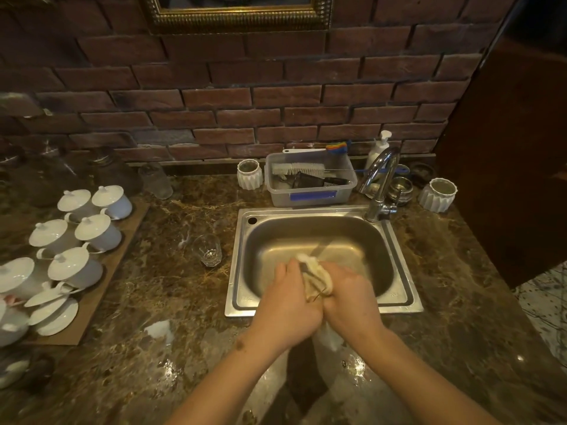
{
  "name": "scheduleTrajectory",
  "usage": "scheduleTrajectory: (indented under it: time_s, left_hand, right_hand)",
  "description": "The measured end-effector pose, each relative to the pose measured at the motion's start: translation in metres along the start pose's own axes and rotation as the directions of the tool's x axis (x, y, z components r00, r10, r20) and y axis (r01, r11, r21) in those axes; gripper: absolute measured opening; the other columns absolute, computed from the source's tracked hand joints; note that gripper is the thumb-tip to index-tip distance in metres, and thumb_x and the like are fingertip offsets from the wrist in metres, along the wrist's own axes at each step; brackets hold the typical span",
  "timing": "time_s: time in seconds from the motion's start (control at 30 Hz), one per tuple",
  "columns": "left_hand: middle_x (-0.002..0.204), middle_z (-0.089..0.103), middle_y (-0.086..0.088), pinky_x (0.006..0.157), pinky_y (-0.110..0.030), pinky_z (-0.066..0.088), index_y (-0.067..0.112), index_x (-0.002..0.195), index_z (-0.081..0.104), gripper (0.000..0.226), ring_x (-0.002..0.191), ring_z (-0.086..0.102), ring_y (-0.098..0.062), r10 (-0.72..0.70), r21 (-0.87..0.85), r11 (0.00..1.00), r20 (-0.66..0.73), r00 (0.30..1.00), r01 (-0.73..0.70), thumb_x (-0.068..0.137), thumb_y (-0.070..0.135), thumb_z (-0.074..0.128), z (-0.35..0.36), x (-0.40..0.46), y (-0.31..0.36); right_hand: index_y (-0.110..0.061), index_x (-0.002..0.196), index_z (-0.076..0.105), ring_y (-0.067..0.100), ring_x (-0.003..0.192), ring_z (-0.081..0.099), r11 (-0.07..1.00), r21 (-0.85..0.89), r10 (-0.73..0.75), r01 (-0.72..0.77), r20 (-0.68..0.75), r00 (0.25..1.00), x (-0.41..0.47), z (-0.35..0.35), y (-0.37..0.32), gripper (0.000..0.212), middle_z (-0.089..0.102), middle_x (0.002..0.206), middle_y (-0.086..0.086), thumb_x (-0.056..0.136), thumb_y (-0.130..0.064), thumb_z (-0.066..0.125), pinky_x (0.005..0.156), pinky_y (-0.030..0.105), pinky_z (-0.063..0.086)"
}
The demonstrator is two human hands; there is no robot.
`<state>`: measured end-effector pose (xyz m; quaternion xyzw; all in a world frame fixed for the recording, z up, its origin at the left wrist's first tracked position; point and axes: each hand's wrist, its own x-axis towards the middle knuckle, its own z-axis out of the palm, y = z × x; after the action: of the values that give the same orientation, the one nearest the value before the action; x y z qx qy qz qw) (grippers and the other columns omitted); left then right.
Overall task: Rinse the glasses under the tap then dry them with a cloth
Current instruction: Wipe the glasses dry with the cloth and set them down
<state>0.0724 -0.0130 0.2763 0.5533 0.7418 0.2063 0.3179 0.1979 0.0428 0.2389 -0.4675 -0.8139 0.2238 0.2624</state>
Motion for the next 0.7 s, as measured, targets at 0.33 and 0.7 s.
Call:
scheduleTrajectory:
  time_s: [0.33, 0.7]
  left_hand:
    - [0.12, 0.05, 0.009, 0.089, -0.024, 0.039, 0.028, 0.133, 0.041, 0.042, 0.112, 0.054, -0.013, 0.049, -0.197, 0.975, -0.263, 0.963, -0.104, 0.097, 0.008, 0.049, 0.018, 0.0, -0.018]
    - [0.132, 0.05, -0.007, 0.091, -0.037, 0.047, 0.019, 0.137, 0.042, 0.048, 0.116, 0.059, -0.028, -0.022, 0.175, 0.985, 0.06, 0.998, 0.011, 0.092, 0.028, 0.057, 0.004, 0.003, -0.003]
  right_hand:
    - [-0.028, 0.088, 0.071, 0.006, 0.076, 0.068, 0.932, 0.247, 0.245, -0.267, 0.114, 0.963, -0.001, 0.006, -0.006, 0.012, 0.073, 0.082, -0.007, 0.091, -0.021, 0.061, 0.068, 0.027, 0.055]
    - [-0.02, 0.09, 0.068, 0.023, 0.067, 0.067, 0.944, -0.298, -0.1, 0.142, 0.152, 0.983, -0.002, 0.003, 0.005, 0.019, 0.07, 0.075, 0.0, 0.073, -0.015, 0.073, 0.054, 0.025, 0.034]
